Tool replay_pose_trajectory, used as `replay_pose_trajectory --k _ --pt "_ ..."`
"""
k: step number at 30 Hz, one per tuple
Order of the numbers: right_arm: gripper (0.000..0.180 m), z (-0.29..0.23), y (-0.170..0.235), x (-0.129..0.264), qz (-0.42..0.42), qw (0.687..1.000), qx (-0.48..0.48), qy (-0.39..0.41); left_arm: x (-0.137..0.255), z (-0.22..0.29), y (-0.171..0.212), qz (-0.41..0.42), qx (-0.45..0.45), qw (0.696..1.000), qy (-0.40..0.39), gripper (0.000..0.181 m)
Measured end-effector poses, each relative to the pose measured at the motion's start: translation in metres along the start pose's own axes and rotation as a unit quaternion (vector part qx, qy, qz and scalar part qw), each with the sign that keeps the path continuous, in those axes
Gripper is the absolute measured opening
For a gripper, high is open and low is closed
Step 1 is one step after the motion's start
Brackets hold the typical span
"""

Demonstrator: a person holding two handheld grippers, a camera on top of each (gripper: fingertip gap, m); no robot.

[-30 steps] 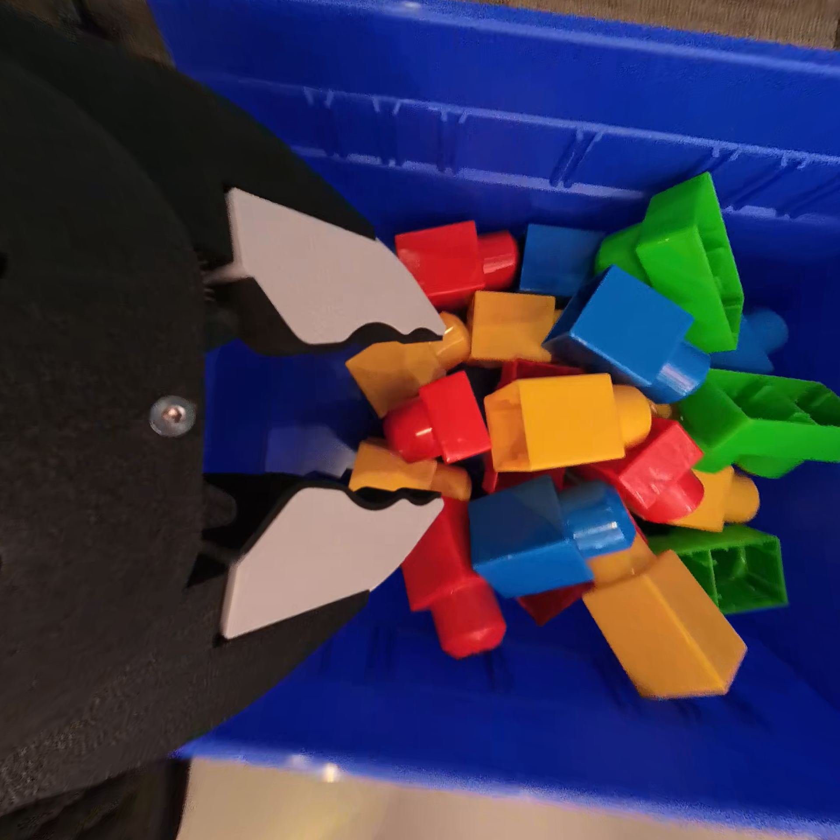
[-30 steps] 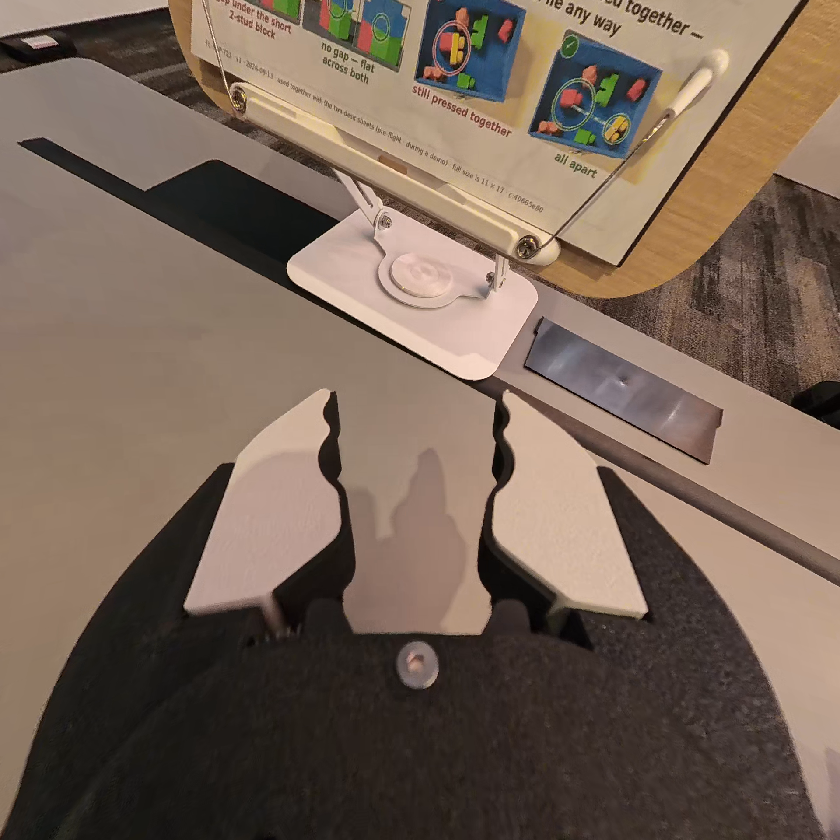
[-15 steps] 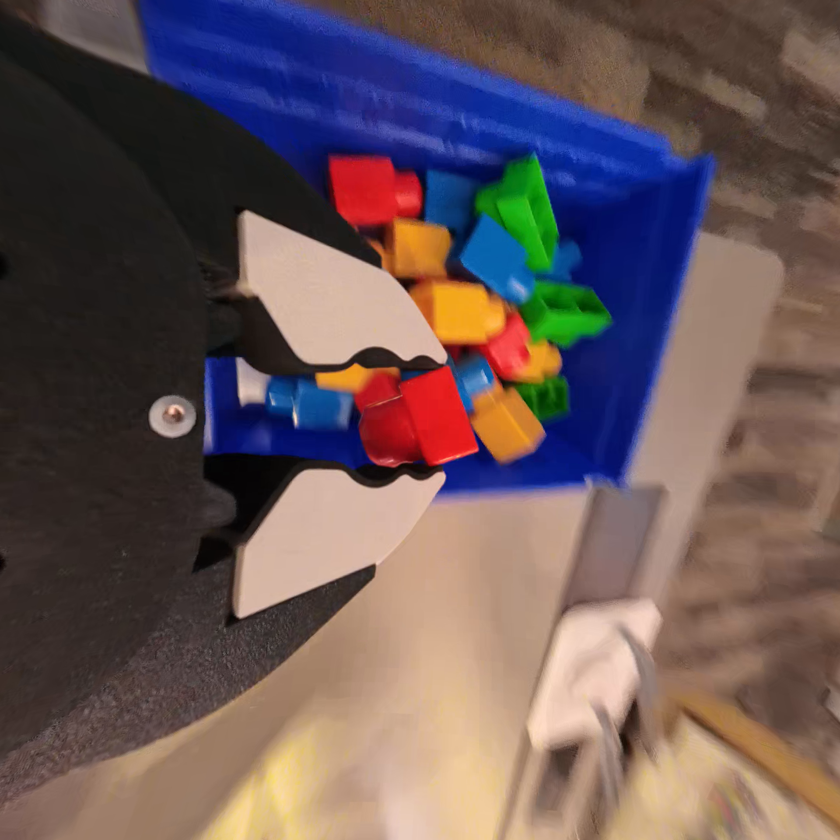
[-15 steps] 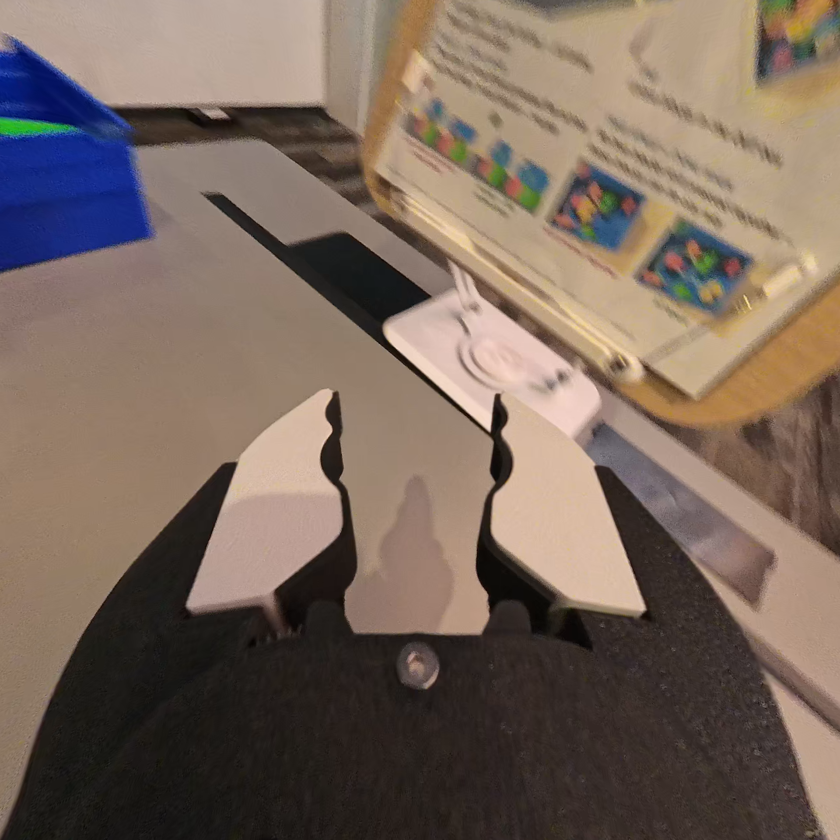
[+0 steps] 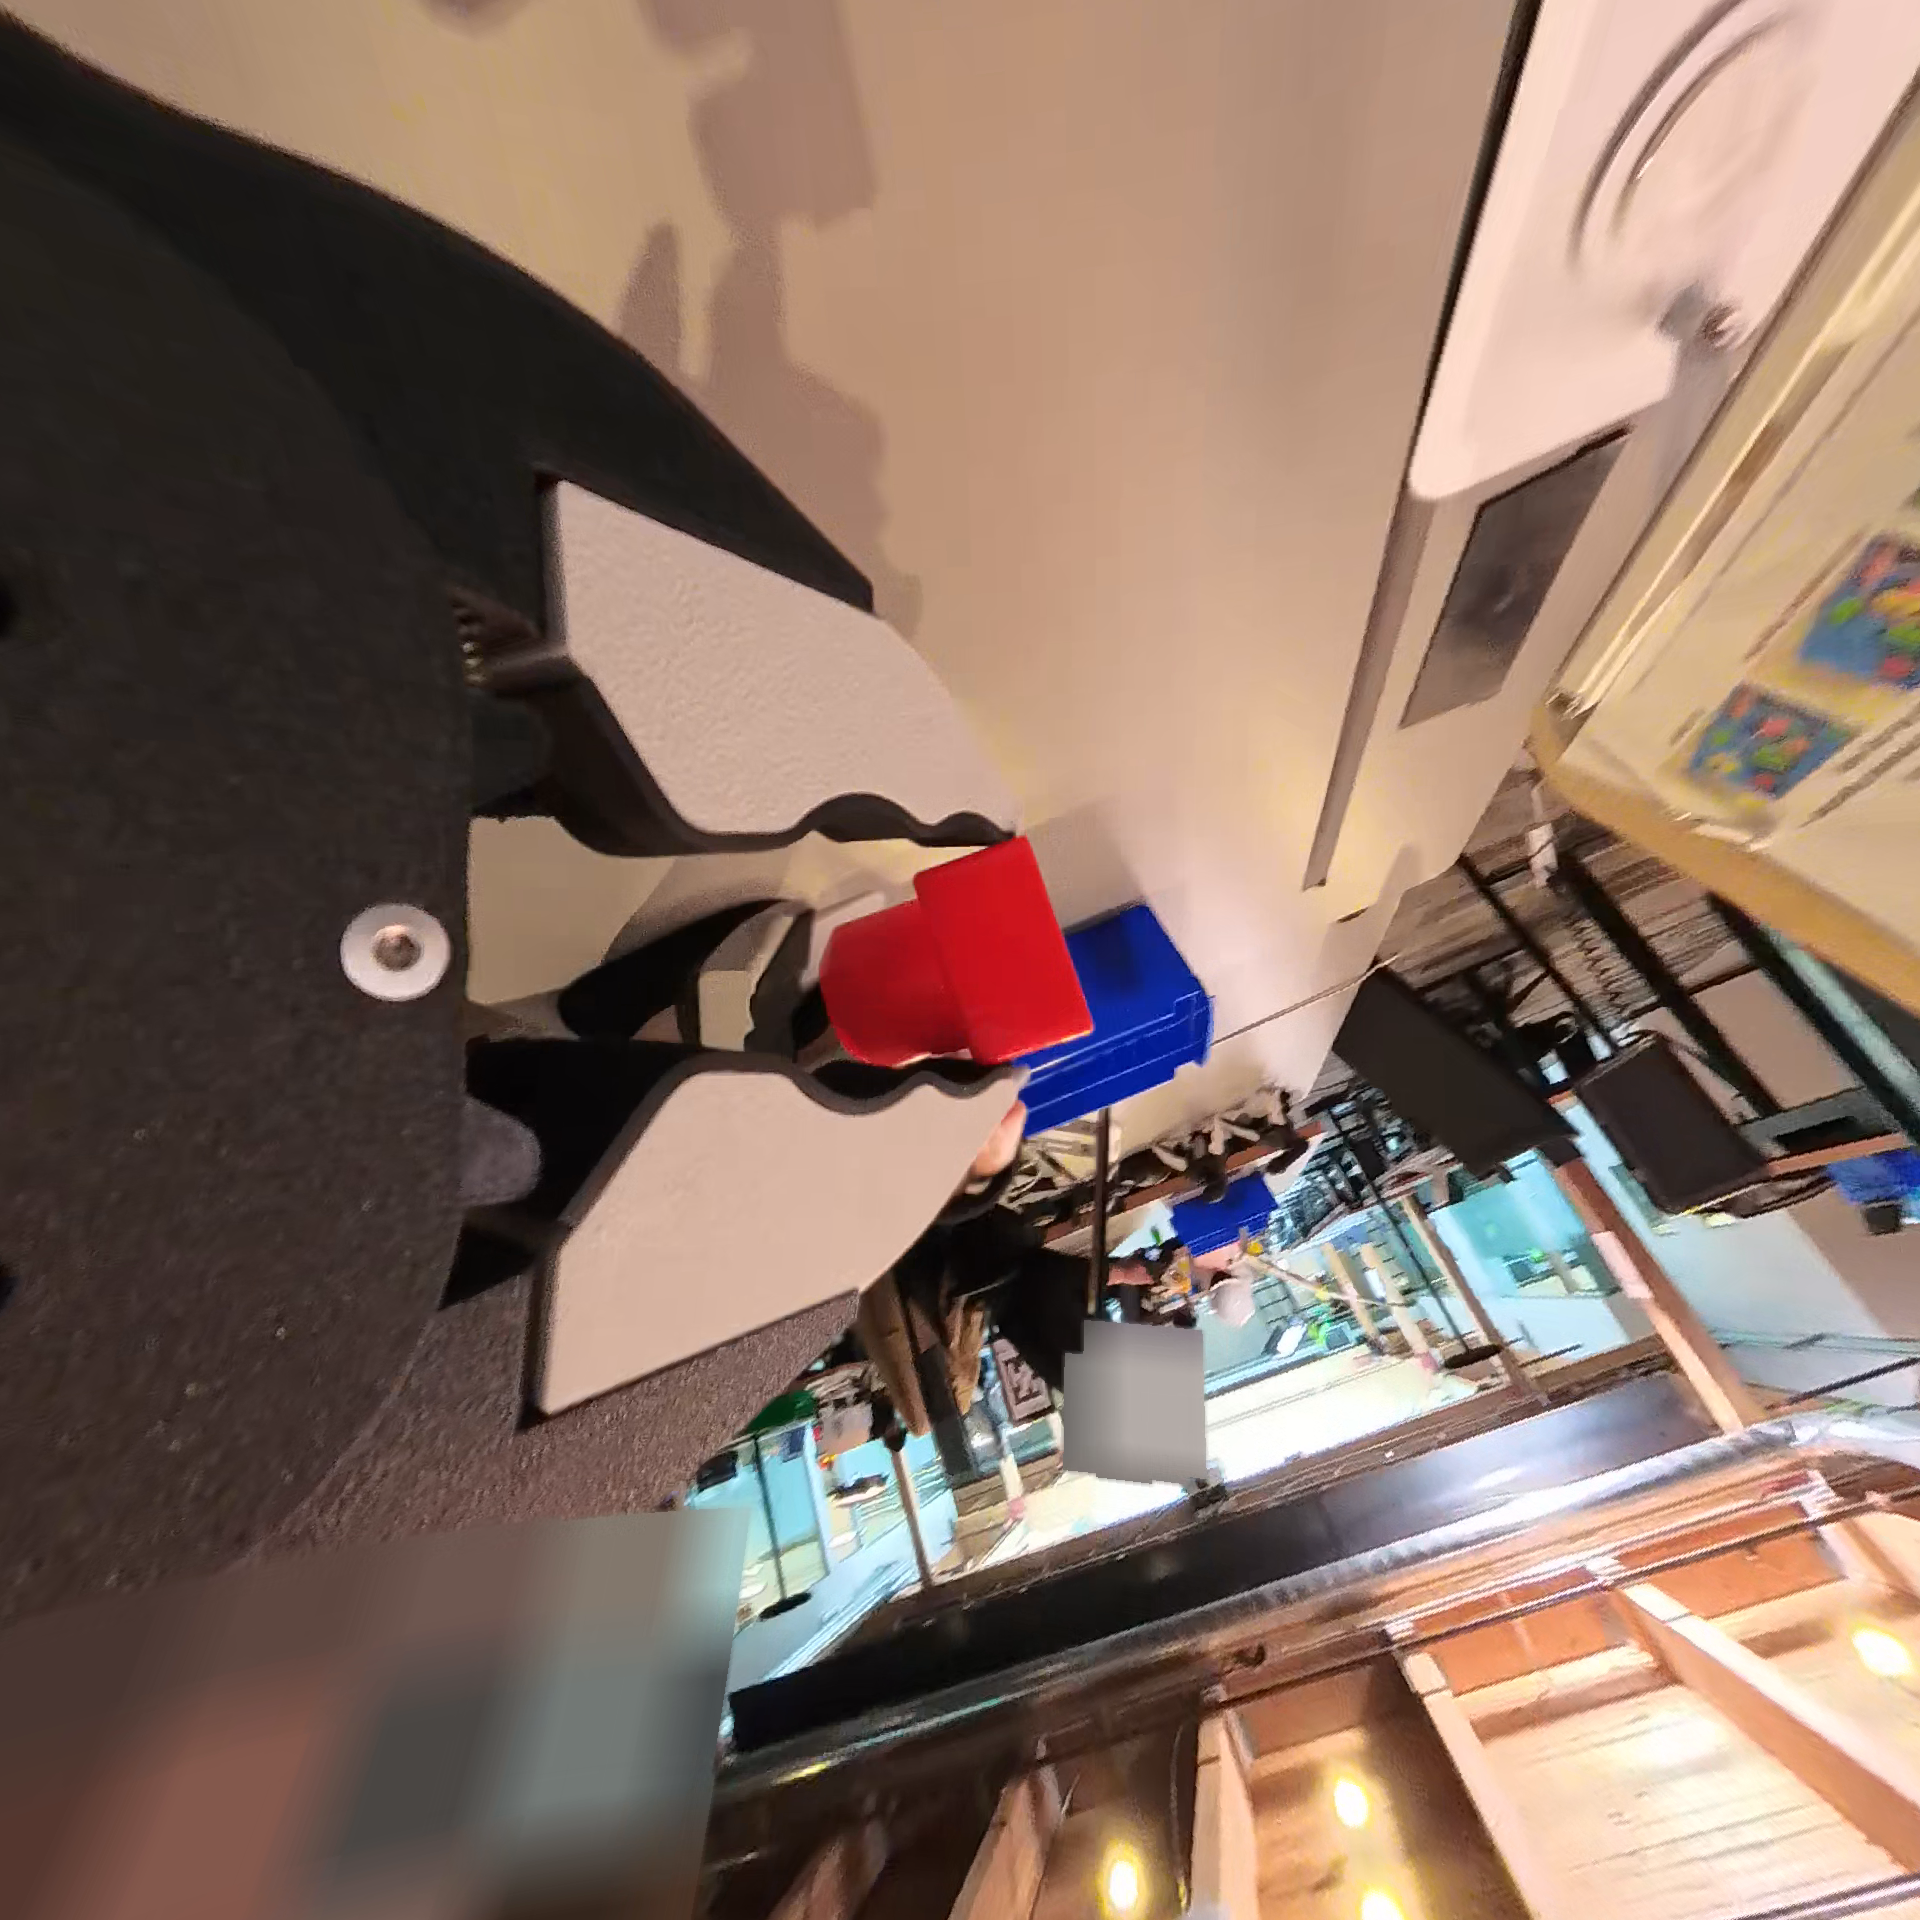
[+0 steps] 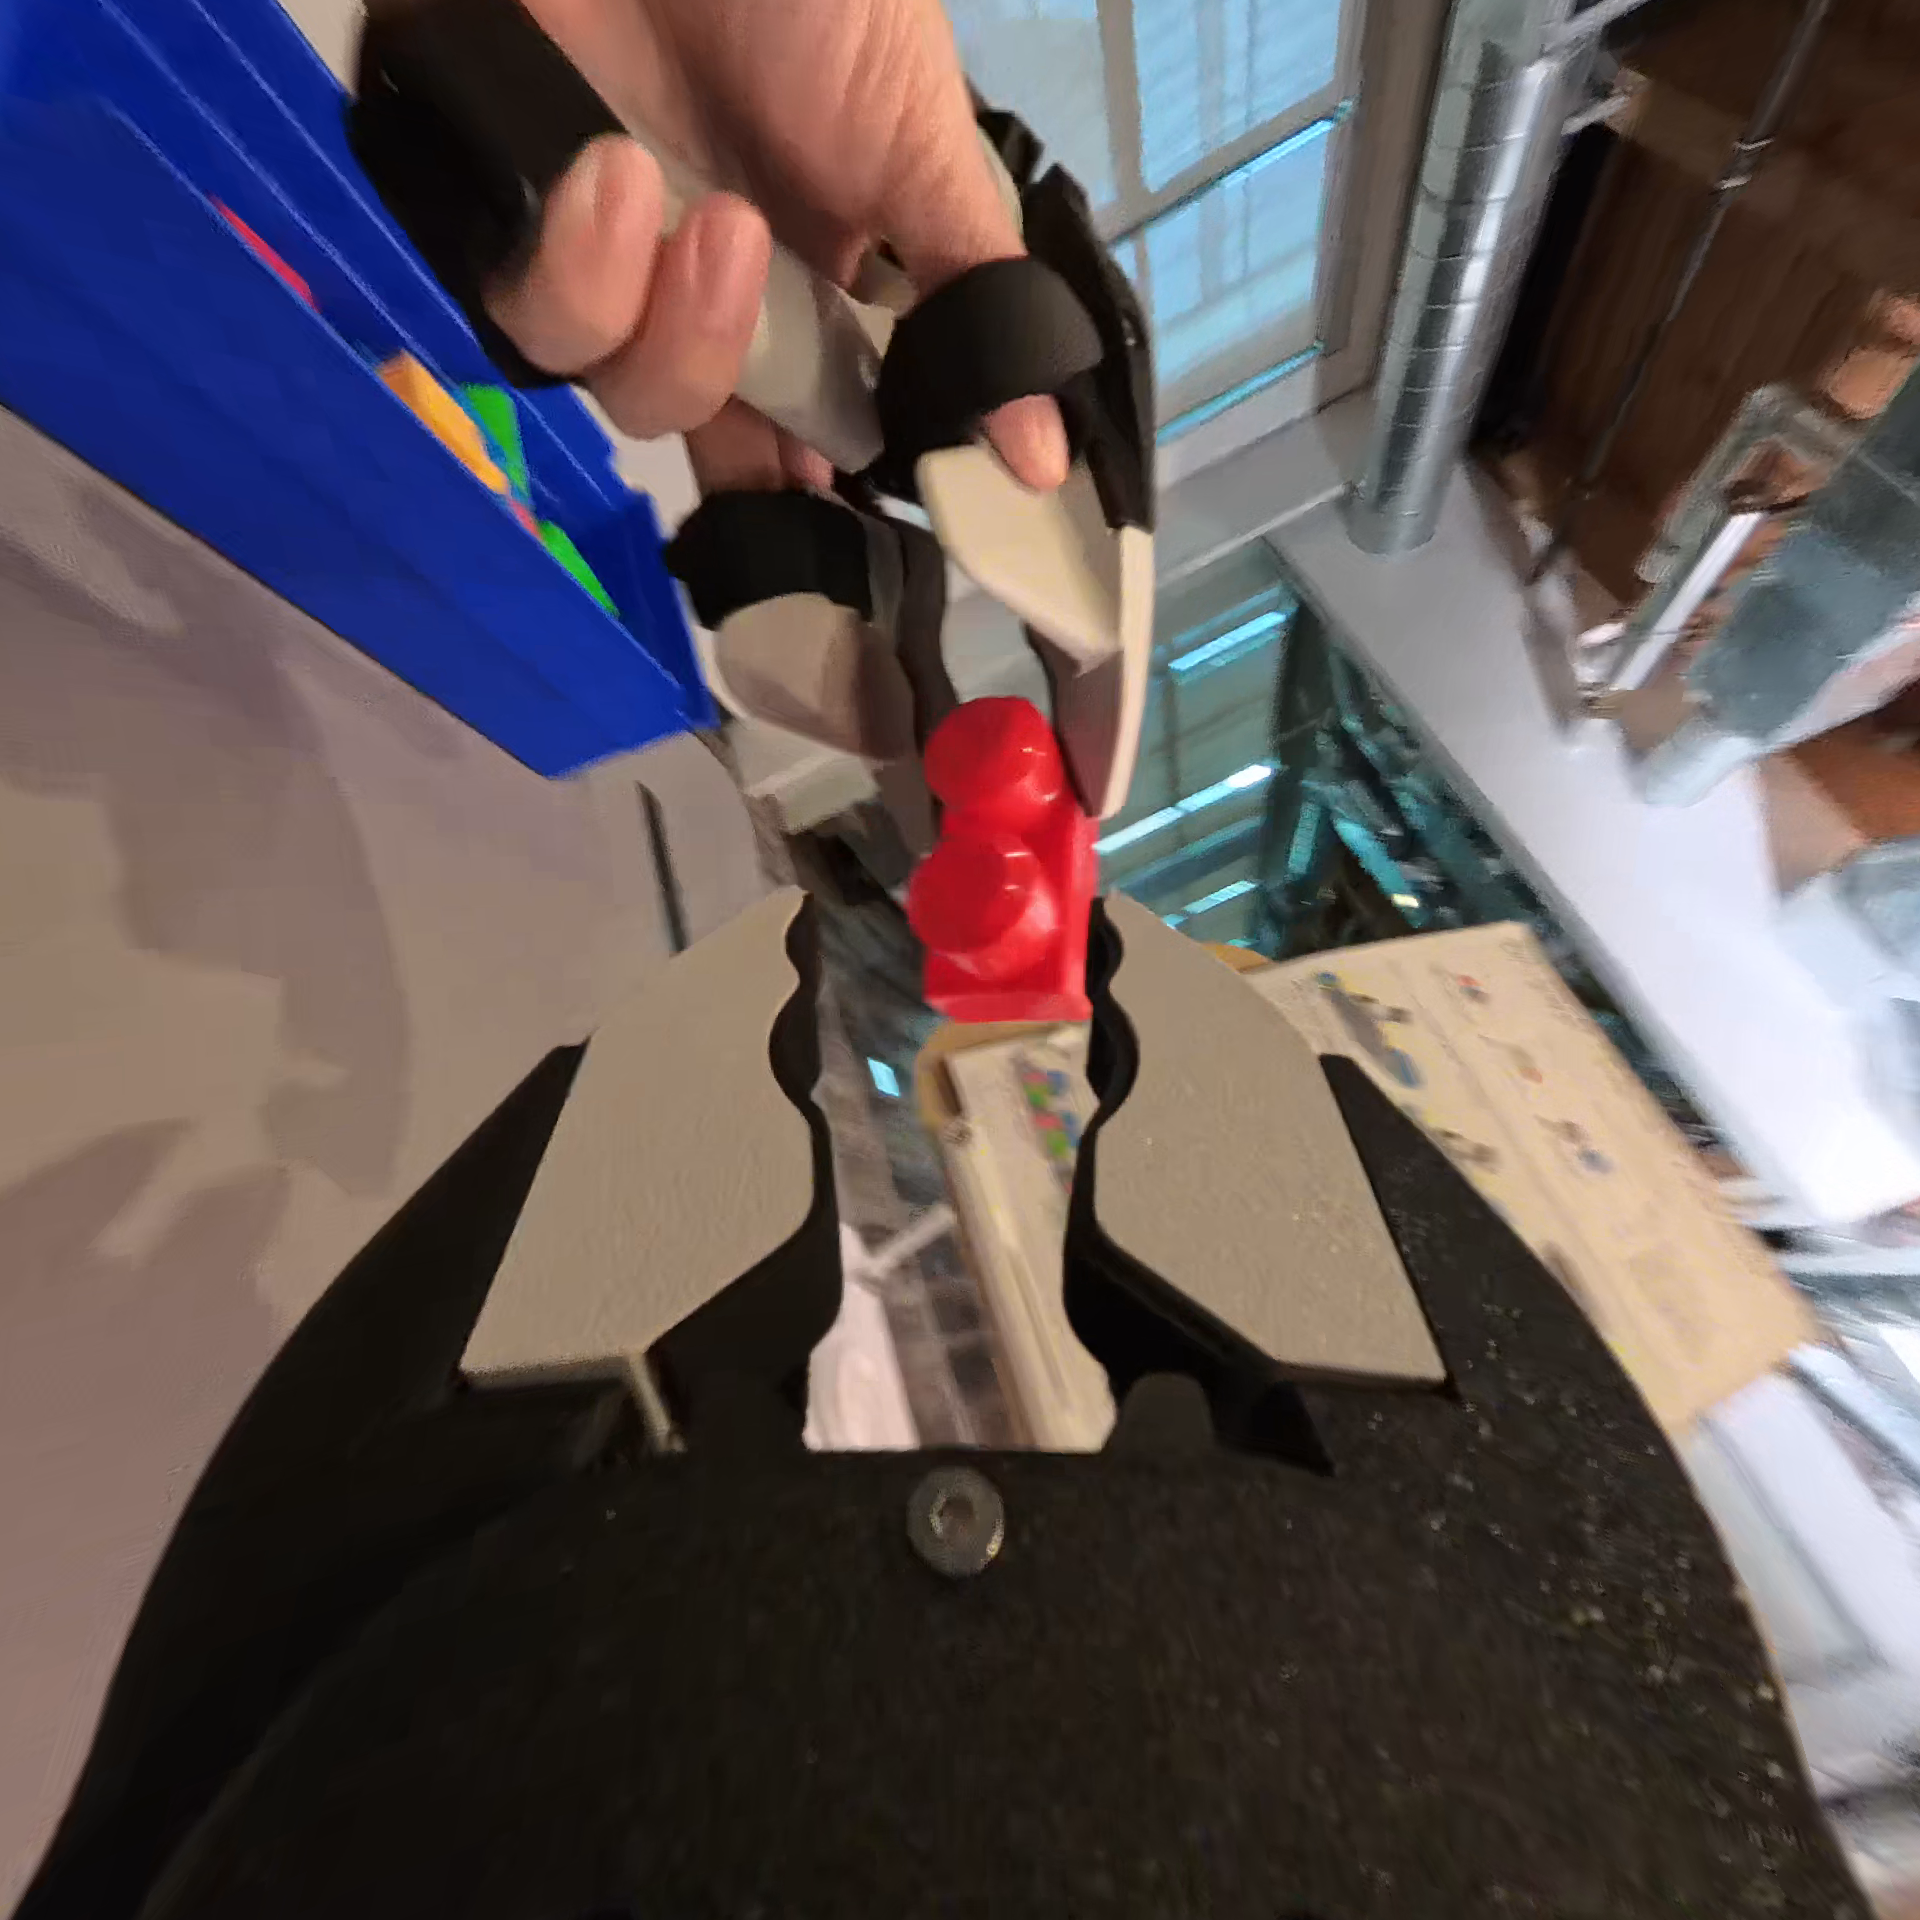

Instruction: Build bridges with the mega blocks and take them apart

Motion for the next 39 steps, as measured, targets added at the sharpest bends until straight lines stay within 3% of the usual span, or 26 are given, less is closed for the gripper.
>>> replay_pose_trajectory --k 7,9,12,14,17,19,21,24,28,30,31,35,39 --pt "0.046 0.004 0.022 0.014 -0.061 0.994 0.095 -0.002 -0.041 0.003 0.016 -0.061 0.036 0.997 0.034 0.039" --pt "0.035 0.004 0.022 0.018 -0.064 0.992 0.106 0.007 -0.046 0.002 0.019 -0.07 0.039 0.996 0.037 0.039" --pt "0.035 0.005 0.023 0.024 -0.069 0.994 0.079 0.007 -0.048 0.0 0.022 -0.08 0.048 0.994 0.065 0.04" --pt "0.034 0.004 0.029 0.031 -0.071 0.996 0.045 -0.009 -0.046 0.001 0.023 -0.08 0.047 0.991 0.093 0.054" --pt "0.034 -0.005 0.056 0.051 -0.094 0.99 -0.07 -0.081 -0.034 -0.003 0.025 -0.083 0.019 0.991 0.106 0.046" --pt "0.034 -0.019 0.093 0.071 -0.135 0.959 -0.193 -0.156 -0.016 -0.006 0.026 -0.07 -0.013 0.991 0.109 0.045" --pt "0.034 -0.034 0.136 0.095 -0.195 0.909 -0.306 -0.207 0.007 -0.013 0.025 -0.048 -0.065 0.993 0.089 0.045" --pt "0.034 -0.049 0.175 0.123 -0.25 0.84 -0.418 -0.238 0.049 -0.029 0.02 0.002 -0.177 0.984 -0.004 0.04" --pt "0.034 -0.067 0.193 0.134 -0.314 0.777 -0.473 -0.273 0.118 -0.057 0.011 0.06 -0.296 0.93 -0.211 0.022" --pt "0.033 -0.075 0.198 0.136 -0.327 0.768 -0.481 -0.268 0.158 -0.074 0.007 0.074 -0.28 0.913 -0.287 0.026" --pt "0.033 -0.077 0.199 0.136 -0.327 0.768 -0.485 -0.261 0.175 -0.082 0.007 0.073 -0.257 0.912 -0.31 0.038" --pt "0.033 -0.086 0.2 0.136 -0.322 0.775 -0.48 -0.257 0.231 -0.116 0.009 0.086 -0.207 0.896 -0.384 0.04" --pt "0.042 -0.094 0.197 0.135 -0.33 0.779 -0.454 -0.28 0.262 -0.151 0.006 0.063 -0.197 0.822 -0.53 0.042"
Point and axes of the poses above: each gripper's, where its closed fingertips meet, x back along the fingers, y out of its underside, z = x × y across the jaws, the point moved 8 cm from there along x, back along the fingers, and after that the axes turned 13 degrees about x, right-handed, at the moved point
